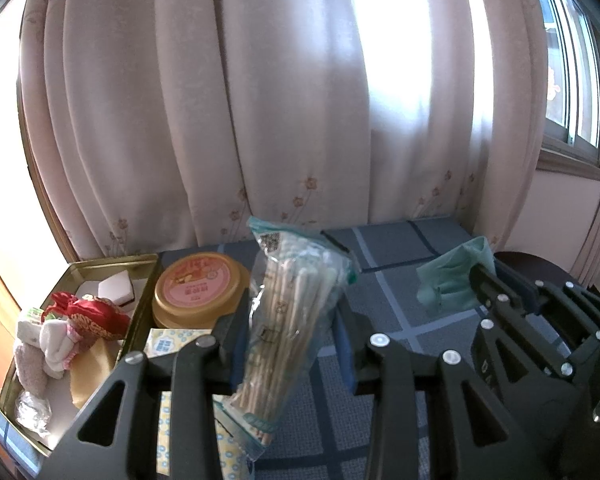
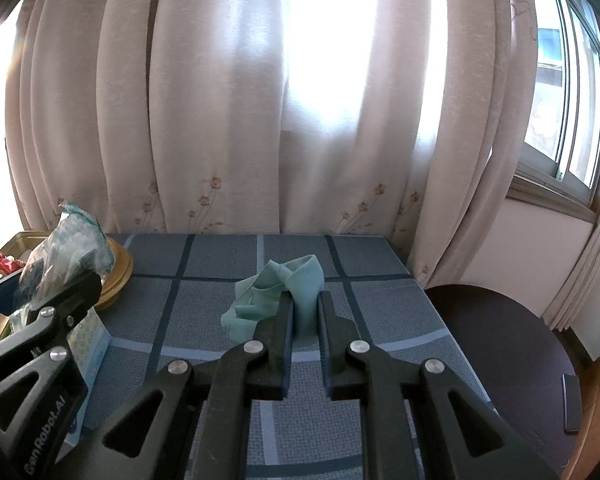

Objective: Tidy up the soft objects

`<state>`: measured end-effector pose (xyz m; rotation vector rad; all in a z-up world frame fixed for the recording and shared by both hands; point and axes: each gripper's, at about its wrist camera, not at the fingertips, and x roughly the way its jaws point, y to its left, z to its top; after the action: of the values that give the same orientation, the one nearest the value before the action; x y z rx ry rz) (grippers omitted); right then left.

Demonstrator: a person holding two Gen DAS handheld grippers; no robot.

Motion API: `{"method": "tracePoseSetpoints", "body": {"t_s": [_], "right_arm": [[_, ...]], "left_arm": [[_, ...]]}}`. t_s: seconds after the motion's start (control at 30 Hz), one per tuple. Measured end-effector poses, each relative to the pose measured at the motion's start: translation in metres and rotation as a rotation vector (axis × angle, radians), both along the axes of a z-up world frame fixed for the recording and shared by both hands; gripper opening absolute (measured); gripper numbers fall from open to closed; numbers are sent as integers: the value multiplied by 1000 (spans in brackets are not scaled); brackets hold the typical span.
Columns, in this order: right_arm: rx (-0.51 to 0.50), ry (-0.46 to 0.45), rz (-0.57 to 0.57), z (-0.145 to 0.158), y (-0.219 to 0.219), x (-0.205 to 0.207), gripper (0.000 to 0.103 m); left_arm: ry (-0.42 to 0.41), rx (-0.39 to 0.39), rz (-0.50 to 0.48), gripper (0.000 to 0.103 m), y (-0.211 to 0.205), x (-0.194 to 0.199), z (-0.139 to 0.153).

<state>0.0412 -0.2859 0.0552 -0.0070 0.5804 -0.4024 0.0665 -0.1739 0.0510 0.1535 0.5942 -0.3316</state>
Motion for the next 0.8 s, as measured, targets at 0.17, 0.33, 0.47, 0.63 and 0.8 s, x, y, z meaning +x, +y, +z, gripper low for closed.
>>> {"method": "tracePoseSetpoints", "body": {"t_s": [0.17, 0.33, 0.47, 0.63, 0.8], "right_arm": [[1, 1, -1, 0, 0, 0, 13], [6, 4, -3, 0, -2, 0, 13], [6, 5, -4, 0, -2, 0, 13], [9, 6, -4, 0, -2, -1, 13], [9, 8, -3, -1, -3, 0, 13]], "left_arm": [[3, 8, 6, 35, -4, 1, -1], [4, 18, 9, 35, -6, 2, -2], [4, 25, 9, 35, -7, 2, -3], [7, 31, 6, 35, -7, 2, -3], [8, 31, 6, 35, -8, 2, -3]]}}
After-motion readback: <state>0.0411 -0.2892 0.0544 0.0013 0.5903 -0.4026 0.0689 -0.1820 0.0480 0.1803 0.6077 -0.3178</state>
